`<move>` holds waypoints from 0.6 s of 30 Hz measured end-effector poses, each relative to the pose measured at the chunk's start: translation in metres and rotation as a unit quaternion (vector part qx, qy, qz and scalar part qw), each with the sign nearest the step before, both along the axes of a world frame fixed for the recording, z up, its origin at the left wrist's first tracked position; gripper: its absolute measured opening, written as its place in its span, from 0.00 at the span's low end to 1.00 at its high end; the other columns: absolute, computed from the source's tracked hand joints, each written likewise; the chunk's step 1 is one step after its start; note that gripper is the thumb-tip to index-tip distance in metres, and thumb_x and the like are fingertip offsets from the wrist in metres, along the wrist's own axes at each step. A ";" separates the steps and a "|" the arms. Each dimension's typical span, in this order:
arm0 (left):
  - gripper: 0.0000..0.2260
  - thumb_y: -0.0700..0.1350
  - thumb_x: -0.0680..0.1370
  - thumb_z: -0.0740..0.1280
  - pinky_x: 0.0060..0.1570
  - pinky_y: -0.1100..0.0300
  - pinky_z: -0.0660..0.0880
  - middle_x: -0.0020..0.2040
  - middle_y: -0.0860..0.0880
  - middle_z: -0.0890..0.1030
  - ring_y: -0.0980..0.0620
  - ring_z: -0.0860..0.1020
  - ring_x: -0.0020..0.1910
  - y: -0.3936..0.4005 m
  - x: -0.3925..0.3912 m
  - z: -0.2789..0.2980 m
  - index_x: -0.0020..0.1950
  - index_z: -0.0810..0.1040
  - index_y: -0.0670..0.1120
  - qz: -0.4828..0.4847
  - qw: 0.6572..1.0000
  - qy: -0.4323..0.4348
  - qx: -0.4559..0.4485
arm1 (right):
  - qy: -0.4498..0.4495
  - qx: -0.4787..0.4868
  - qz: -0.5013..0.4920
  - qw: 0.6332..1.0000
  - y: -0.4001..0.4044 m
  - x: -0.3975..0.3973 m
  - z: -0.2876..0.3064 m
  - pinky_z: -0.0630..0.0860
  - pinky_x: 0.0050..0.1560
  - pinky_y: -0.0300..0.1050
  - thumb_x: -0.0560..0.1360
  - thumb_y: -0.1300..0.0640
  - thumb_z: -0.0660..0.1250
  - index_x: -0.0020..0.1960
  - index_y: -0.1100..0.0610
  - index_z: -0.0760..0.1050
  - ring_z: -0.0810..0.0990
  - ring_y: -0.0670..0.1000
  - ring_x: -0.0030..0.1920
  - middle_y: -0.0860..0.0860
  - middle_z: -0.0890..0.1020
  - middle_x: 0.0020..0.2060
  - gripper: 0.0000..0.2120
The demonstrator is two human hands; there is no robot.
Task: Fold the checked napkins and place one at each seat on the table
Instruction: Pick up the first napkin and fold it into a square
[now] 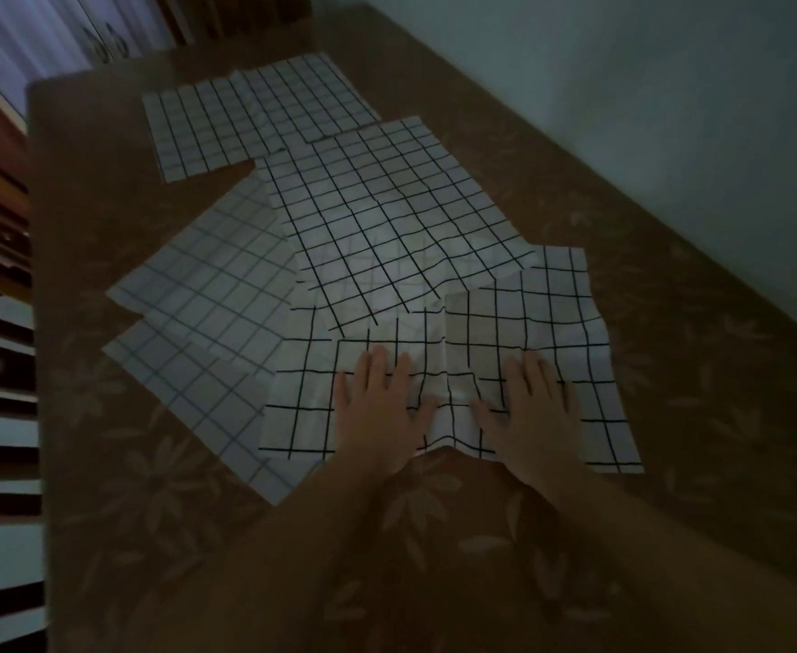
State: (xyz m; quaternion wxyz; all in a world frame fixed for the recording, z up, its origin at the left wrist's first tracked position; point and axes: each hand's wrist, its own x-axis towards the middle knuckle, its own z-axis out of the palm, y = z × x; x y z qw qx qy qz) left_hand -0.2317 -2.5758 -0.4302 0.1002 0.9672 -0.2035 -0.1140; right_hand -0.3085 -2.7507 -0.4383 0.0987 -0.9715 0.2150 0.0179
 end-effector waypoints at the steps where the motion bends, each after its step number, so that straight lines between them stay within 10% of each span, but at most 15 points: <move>1: 0.29 0.65 0.80 0.50 0.75 0.43 0.44 0.80 0.47 0.51 0.45 0.47 0.79 0.000 -0.003 0.002 0.77 0.55 0.55 -0.001 1.000 -0.009 -0.007 | -0.007 0.007 0.004 1.000 0.000 -0.003 0.001 0.54 0.74 0.58 0.74 0.31 0.44 0.75 0.53 0.60 0.54 0.54 0.77 0.53 0.60 0.77 0.38; 7: 0.19 0.60 0.80 0.57 0.68 0.50 0.57 0.69 0.53 0.70 0.48 0.66 0.68 0.004 -0.020 0.015 0.68 0.69 0.55 -0.042 0.996 -0.071 -0.022 | -0.120 0.048 0.020 0.991 0.012 -0.023 0.014 0.67 0.63 0.51 0.76 0.55 0.67 0.60 0.55 0.79 0.75 0.52 0.64 0.51 0.80 0.61 0.13; 12: 0.22 0.65 0.78 0.53 0.60 0.51 0.64 0.54 0.55 0.79 0.52 0.75 0.57 0.003 -0.035 0.027 0.58 0.77 0.53 0.003 0.994 0.012 -0.111 | -0.105 0.151 0.012 0.983 0.022 -0.037 0.032 0.71 0.39 0.41 0.78 0.56 0.63 0.43 0.56 0.77 0.76 0.50 0.37 0.49 0.78 0.36 0.07; 18: 0.21 0.60 0.75 0.63 0.27 0.62 0.61 0.27 0.52 0.65 0.54 0.64 0.25 -0.018 -0.028 0.067 0.31 0.66 0.46 0.135 0.916 0.238 -0.292 | -0.097 0.171 0.047 0.979 0.043 -0.055 0.061 0.65 0.39 0.33 0.80 0.54 0.61 0.46 0.56 0.77 0.74 0.47 0.39 0.48 0.78 0.38 0.09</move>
